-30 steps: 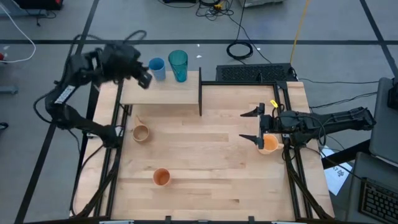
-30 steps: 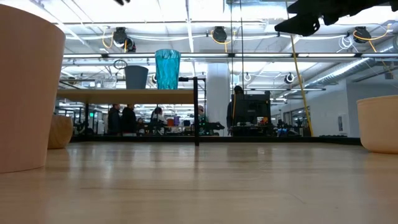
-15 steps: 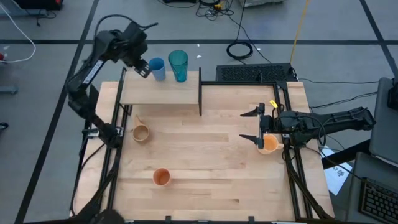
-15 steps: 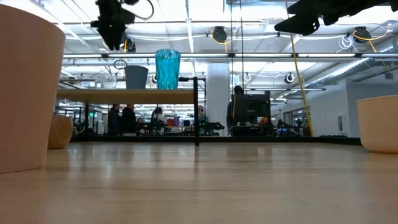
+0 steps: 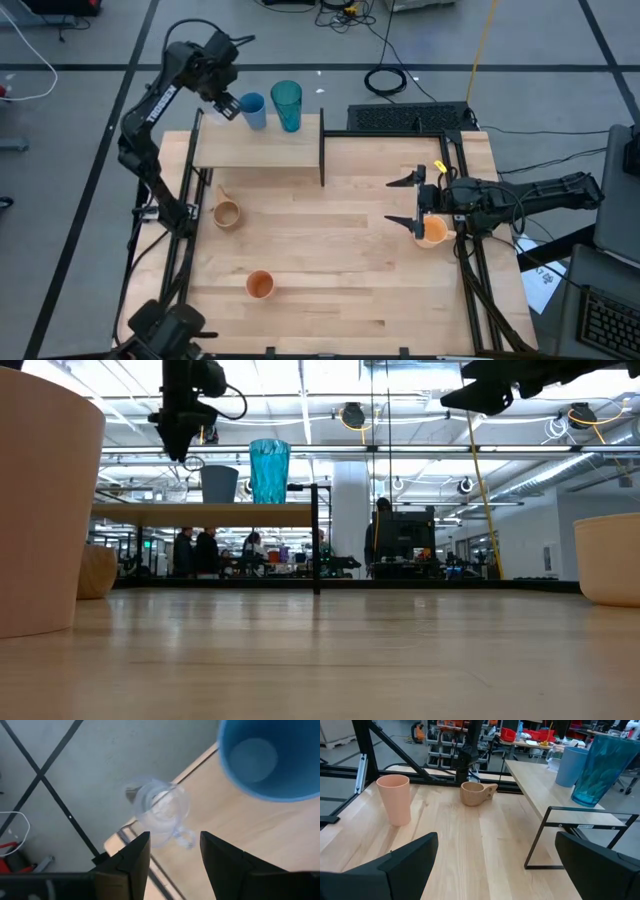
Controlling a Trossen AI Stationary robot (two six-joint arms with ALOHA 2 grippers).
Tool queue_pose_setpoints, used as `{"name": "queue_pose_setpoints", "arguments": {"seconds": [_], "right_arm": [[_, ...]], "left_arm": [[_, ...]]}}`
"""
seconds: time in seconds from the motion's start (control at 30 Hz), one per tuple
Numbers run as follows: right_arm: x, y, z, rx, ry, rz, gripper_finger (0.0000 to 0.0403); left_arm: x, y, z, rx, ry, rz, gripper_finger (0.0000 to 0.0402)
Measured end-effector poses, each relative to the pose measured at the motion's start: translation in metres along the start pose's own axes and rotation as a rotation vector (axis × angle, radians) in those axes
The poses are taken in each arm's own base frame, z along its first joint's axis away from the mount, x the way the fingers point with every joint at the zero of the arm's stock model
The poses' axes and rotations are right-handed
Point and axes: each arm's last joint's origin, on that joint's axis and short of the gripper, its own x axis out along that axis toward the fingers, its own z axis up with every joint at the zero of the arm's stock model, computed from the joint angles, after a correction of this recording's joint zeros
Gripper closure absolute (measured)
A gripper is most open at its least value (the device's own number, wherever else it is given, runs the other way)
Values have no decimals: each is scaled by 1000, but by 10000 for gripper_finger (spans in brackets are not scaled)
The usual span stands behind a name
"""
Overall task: Stack small to large cups/mugs on shelf
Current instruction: Put the transparent mug on the shelf
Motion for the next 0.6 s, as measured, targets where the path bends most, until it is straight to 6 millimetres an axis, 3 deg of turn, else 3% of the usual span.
{"name": "queue_pose_setpoints", "arguments": {"seconds": [0.23, 0.6], "right_arm": [[0, 0, 0, 2, -1, 0, 9], [0, 0, 0, 21, -1, 0, 9]], "left_arm": [[5, 13, -2, 14, 18, 10, 226], [29, 10, 12, 36, 77, -15, 226]]}}
